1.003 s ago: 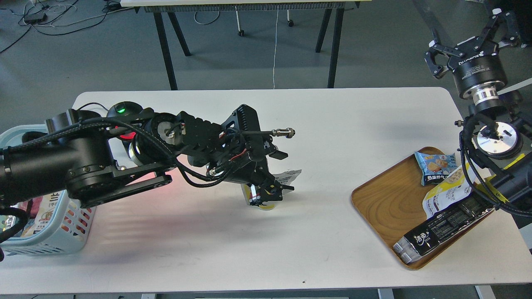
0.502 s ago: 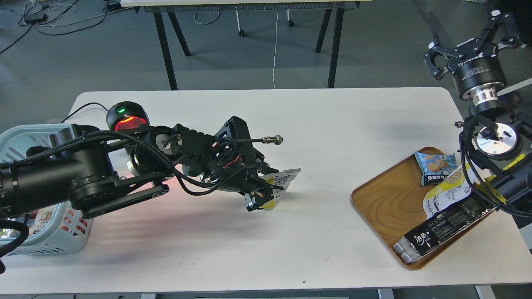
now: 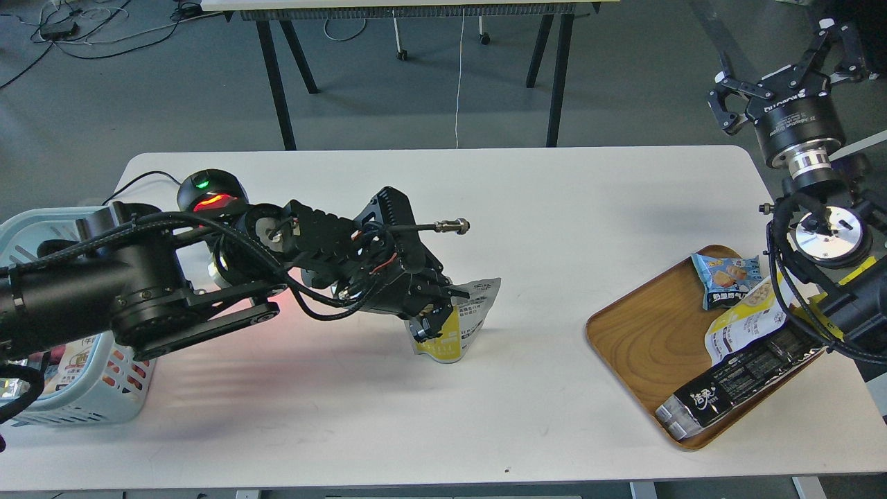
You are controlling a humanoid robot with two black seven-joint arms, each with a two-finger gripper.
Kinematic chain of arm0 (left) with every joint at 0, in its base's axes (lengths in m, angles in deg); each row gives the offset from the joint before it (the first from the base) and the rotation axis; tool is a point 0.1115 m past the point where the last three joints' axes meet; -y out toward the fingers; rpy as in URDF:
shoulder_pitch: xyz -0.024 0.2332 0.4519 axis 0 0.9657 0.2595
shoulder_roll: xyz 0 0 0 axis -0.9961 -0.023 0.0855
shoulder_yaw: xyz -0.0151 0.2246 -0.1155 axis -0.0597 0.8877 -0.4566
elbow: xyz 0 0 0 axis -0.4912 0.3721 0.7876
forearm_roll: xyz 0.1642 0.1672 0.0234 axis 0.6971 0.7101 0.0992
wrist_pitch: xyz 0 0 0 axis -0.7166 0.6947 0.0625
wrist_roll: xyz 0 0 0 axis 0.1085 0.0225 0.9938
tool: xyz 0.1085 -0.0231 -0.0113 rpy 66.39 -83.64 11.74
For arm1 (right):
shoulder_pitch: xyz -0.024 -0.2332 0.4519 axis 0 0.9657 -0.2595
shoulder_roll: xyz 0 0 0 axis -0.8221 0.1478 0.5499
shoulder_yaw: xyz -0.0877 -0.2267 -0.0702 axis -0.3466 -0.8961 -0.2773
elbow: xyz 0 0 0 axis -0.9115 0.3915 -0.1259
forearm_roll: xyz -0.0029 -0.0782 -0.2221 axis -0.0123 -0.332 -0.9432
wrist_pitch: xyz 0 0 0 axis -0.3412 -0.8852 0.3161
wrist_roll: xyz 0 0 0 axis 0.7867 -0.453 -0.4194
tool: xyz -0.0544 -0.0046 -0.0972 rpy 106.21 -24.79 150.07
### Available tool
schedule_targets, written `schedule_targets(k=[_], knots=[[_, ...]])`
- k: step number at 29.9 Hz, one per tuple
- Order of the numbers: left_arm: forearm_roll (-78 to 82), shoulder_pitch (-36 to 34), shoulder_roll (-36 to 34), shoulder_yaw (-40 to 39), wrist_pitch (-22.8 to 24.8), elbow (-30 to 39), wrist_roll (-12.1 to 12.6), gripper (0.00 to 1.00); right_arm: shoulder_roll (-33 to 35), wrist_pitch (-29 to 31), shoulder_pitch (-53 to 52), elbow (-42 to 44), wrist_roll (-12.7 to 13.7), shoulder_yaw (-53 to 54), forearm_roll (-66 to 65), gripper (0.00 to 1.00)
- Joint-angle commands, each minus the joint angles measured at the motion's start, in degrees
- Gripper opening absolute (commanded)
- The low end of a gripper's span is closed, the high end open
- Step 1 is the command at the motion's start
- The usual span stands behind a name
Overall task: Scan snack and place in basket
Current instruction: 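Grasp the yellow packet with the left gripper and lift it, then hold the packet in front of the barcode scanner with the left gripper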
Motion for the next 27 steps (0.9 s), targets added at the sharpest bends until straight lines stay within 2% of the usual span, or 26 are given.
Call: schedule_targets(k=[1,6,10,13,16,21,27], knots=[[0.0,0.1,-0.7,-0.2,0.0,1.2,0.0,0.0,-0.1,0.0,-0.2,1.1,0.0,0.0,0.0,1.0],[0.0,0.1,-3.9,-0.9,0.0,6.1,-0.4,0.0,0.2,0.0,-0.4,1.4,0.0,0.0,-0.1,1.0],[0.0,0.4,-9.5,-5.8,0.0,10.1,-1.2,0.0,0.5,0.0,-0.6,1.4,0.0,0.0,-0.1,1.0],[0.0,0.6,-15.5,-8.6,0.0,11.5,-5.7,0.0,0.5,0.0,-0.7,1.4,0.0,0.0,-0.1,1.0],[0.0,0.7,-22.0,-8.9,0.0,11.5,-8.8,0.0,0.3,0.0,-0.7,1.4,0.0,0.0,-0.1,1.0],[0.0,2.7,-29.5,-8.6,0.0,10.3,-9.2,0.0,0.2,0.0,-0.7,1.5,0.0,0.0,-0.1,1.0],[0.0,3.6,-31.0,-8.7,0.0,6.1,-9.3,0.0,0.0,0.0,-0.7,1.4,0.0,-0.1,-0.1,1.0]])
